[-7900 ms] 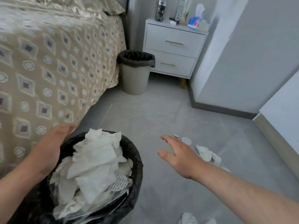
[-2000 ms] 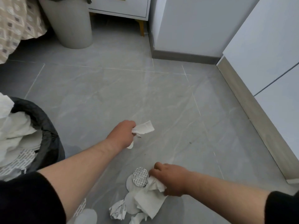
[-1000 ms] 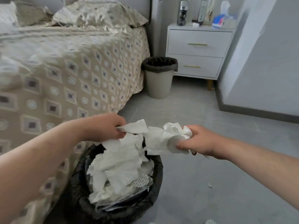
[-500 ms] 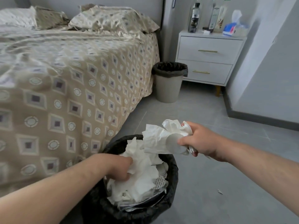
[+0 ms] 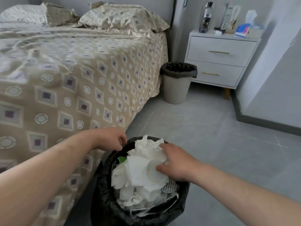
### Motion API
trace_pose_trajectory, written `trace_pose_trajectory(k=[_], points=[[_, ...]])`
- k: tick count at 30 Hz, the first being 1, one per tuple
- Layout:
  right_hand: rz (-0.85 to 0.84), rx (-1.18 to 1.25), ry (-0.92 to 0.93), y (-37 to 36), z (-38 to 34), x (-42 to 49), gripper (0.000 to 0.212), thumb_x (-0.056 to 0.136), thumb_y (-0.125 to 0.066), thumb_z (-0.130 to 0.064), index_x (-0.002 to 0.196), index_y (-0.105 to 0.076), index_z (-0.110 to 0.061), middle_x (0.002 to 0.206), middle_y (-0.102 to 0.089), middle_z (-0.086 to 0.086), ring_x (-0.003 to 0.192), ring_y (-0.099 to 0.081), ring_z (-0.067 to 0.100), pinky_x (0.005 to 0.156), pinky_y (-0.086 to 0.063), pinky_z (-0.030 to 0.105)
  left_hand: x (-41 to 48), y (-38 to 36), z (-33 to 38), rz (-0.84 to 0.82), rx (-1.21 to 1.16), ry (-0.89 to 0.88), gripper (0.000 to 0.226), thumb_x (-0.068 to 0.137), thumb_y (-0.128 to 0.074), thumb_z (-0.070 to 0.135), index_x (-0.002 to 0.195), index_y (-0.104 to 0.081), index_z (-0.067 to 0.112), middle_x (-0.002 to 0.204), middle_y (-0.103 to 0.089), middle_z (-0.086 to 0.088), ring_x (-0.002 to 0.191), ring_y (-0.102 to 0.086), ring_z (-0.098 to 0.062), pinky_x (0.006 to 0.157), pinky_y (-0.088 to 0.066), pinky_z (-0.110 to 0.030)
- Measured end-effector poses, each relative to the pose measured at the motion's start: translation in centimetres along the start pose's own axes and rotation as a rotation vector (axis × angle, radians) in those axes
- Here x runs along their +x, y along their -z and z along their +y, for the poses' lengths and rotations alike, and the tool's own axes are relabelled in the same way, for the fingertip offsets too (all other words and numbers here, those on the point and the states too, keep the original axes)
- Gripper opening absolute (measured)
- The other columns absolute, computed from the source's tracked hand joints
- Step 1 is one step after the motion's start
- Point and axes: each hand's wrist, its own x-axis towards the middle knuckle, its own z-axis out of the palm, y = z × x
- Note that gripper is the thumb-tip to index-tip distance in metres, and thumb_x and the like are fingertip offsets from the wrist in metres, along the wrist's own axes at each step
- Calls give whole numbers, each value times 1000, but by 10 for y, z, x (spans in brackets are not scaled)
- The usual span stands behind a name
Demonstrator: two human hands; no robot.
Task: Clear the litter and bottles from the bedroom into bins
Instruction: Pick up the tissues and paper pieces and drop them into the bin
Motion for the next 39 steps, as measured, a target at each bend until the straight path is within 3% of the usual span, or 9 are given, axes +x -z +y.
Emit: trace_pose_trajectory(k=[4,11,17,20,24,28,30,33,39], points=[[0,-150,142,-13,-3,-9,81,89,-52,-43,152,-4,-31,159,-7,3,145,-13,25,117,-21,38,10,-9,-2,39,19,73,41,90,-49,24,130,-52,18,132,-54,-3,114,-52,-20,87,-38,-26],[-359,-117,173,-33,-6,-7,62,95,-48,-46,148,-15,-46,162,3,0,149,-5,24,119,-16,42,15,-14,-6,-52,-147,108,29,91,-43,43,108,-59,24,109,-64,-4,94,-66,-27,83,-55,-41],[-219,-122,216,-17,0,-16,83,90,-52,-51,143,11,-54,161,15,-6,149,-6,19,117,-23,43,19,-5,7,31,-115,58,47,100,-32,45,123,-57,12,122,-56,1,115,-52,-17,96,-40,-32],[-126,-114,286,6,11,-25,76,93,-48,-50,147,7,-50,161,10,-9,148,-8,14,118,-20,35,21,8,24,111,-95,-17,48,99,-30,48,124,-55,15,131,-53,1,122,-49,-19,104,-36,-37],[54,52,295,36,40,-37,57,98,-45,-38,150,-24,-29,158,-24,-6,141,-22,6,117,-18,24,17,12,68,203,-111,-133,37,98,-36,47,105,-59,19,105,-60,4,103,-56,-19,83,-41,-31],[112,94,196,51,87,-51,52,99,-41,-40,148,-29,-29,152,-32,-15,137,-26,-1,107,-17,8,5,-8,120,337,-215,-385,57,93,-35,59,144,-35,34,150,-32,14,139,-26,-6,101,-19,-19],[120,55,132,47,117,-59,54,99,-39,-45,149,-26,-31,153,-29,-16,139,-24,1,107,-16,11,-3,-30,148,390,-251,-538,77,80,-28,75,148,-21,40,155,-13,21,143,-6,2,107,-8,-16],[93,56,24,29,167,-70,58,98,-38,-48,149,-28,-23,155,-30,-8,142,-25,7,116,-17,22,-19,-88,185,443,-261,-797,76,81,-27,75,145,-31,33,150,-27,15,140,-15,5,109,-10,-8],[-115,-50,-238,-26,250,-84,59,95,-43,-49,145,-35,-20,151,-37,1,139,-34,19,114,-28,34,-26,-243,199,-27,-151,-624,67,72,-17,84,122,-28,41,128,-27,22,128,-42,-3,101,-31,-15]])
